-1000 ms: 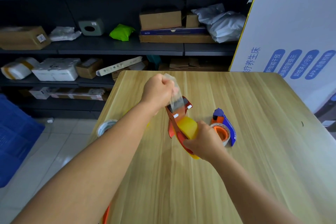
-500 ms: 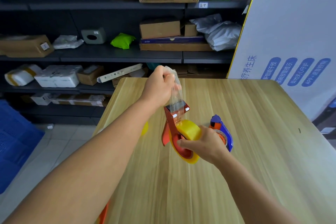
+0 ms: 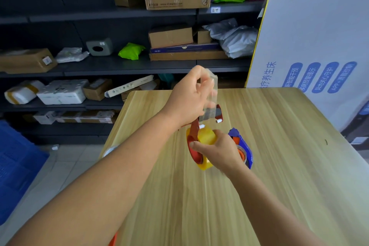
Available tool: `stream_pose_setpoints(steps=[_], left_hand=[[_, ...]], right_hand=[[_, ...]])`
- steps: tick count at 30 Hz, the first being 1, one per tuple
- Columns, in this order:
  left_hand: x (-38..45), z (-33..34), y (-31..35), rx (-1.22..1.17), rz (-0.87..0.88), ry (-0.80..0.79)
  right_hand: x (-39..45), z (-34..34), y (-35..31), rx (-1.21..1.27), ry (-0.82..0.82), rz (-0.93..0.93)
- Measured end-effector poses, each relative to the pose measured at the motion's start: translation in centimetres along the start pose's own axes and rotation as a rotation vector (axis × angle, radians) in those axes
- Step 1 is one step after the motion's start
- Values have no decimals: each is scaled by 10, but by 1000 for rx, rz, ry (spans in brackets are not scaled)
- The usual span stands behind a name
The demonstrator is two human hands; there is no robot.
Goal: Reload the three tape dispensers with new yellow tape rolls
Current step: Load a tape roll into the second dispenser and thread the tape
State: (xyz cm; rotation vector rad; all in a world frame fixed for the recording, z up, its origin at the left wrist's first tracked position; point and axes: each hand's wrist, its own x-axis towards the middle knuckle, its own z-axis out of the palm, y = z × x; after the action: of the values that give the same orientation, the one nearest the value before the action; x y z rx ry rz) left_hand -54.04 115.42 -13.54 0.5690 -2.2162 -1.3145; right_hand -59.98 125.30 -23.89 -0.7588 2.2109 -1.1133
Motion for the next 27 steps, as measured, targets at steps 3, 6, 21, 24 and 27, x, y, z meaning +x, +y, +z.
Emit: stream_pose_setpoints(steps=[3, 6, 21, 24, 27], left_hand=[[4, -2, 3, -9, 32, 54], [7, -2, 4, -21, 32, 101], [18, -25, 17, -172, 28, 217], [23, -35, 5, -164, -37, 321], [27, -43, -10, -187, -137, 399]], right_hand=[[1, -2, -3, -63, 20, 0], [-2, -3, 1, -240, -4, 10], [-11, -2, 16, -188, -136, 108], [-14, -1, 18, -168, -132, 105], [-16, -1, 19, -154, -140, 100]])
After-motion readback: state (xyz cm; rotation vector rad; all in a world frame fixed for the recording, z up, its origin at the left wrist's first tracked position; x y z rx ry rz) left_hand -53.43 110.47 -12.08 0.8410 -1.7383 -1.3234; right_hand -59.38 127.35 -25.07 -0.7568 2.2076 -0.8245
